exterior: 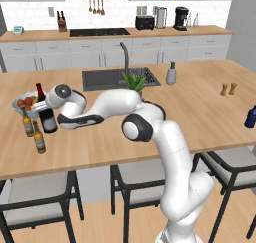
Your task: Move the plastic bottles in the middle to the plastics group, and the glass bottles in the middle to the glass group.
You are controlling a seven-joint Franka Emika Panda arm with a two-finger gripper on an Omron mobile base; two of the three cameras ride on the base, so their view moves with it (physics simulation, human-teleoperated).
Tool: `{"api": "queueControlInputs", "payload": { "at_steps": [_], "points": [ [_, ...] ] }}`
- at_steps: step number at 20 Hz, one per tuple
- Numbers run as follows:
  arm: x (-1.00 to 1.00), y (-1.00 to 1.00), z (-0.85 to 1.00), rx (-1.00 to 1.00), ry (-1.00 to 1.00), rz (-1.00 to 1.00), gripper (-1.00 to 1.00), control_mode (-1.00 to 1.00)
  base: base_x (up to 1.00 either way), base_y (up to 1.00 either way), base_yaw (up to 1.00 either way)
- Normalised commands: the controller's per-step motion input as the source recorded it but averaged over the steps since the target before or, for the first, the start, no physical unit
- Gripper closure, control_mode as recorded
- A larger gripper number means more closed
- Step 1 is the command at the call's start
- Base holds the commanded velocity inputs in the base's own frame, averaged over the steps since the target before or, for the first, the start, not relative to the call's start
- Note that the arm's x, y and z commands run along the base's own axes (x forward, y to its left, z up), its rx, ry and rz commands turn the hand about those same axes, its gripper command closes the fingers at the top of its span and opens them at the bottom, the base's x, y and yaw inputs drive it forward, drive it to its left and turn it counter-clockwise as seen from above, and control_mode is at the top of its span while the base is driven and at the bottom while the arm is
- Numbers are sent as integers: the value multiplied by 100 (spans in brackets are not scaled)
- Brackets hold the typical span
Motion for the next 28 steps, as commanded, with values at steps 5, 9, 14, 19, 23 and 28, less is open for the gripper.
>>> {"api": "queueControlInputs", "payload": {
  "at_steps": [5,9,14,19,23,28],
  "points": [
    [-11,-3,9,0,0,0,-100,-100,0,0,0],
    [-30,-13,10,0,0,0,-100,-100,0,0,0],
    [-45,-36,8,0,0,-1,-100,-100,0,0,0],
    [-57,-72,31,3,0,-8,-100,-100,0,0,0],
    [-45,-91,57,8,0,-13,-100,-100,0,0,0],
    [-15,-99,90,5,6,-10,-100,-100,0,0,0]
  ]
}}
